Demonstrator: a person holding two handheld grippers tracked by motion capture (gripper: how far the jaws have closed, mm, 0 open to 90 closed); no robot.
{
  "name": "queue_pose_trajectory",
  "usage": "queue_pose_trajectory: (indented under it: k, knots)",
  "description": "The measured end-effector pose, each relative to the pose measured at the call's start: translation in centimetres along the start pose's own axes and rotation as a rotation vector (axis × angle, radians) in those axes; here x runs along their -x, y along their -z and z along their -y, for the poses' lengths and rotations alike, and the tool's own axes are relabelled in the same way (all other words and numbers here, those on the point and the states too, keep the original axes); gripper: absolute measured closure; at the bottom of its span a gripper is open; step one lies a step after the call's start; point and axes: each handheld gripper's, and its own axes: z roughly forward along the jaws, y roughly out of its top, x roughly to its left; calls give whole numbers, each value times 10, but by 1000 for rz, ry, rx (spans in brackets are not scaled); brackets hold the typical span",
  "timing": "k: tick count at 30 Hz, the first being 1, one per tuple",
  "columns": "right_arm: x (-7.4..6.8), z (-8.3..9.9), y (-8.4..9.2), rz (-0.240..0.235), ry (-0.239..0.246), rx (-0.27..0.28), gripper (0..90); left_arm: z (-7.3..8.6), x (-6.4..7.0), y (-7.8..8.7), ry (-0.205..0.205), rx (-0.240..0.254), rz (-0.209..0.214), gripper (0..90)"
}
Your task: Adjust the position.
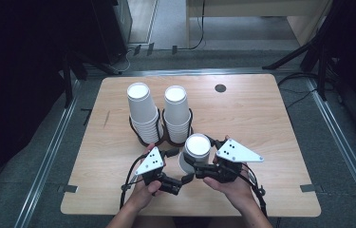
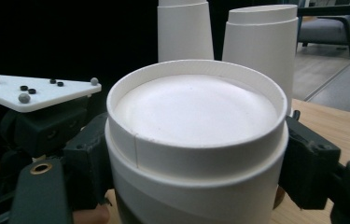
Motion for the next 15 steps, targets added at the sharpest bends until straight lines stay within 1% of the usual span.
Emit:
queue_pose_trajectory:
  k: [2, 4, 5, 9, 15]
  knots:
    - [-3, 0, 0, -7, -6, -4, 233, 0, 1, 0, -4, 3, 8, 13]
    - [-5, 0, -1, -16, -1, -6, 233, 0, 2, -1, -6, 4, 6, 13]
    - [-6, -1, -1, -22, 4, -5, 233, 1, 2, -2, -9, -8, 4, 13]
    - [-9, -1, -2, -32, 5, -9, 233, 1, 2, -3, -8, -11, 7, 13]
    - [-11, -1, -3, -45, 2, -10, 233, 2, 5, -5, -11, -9, 12, 13]
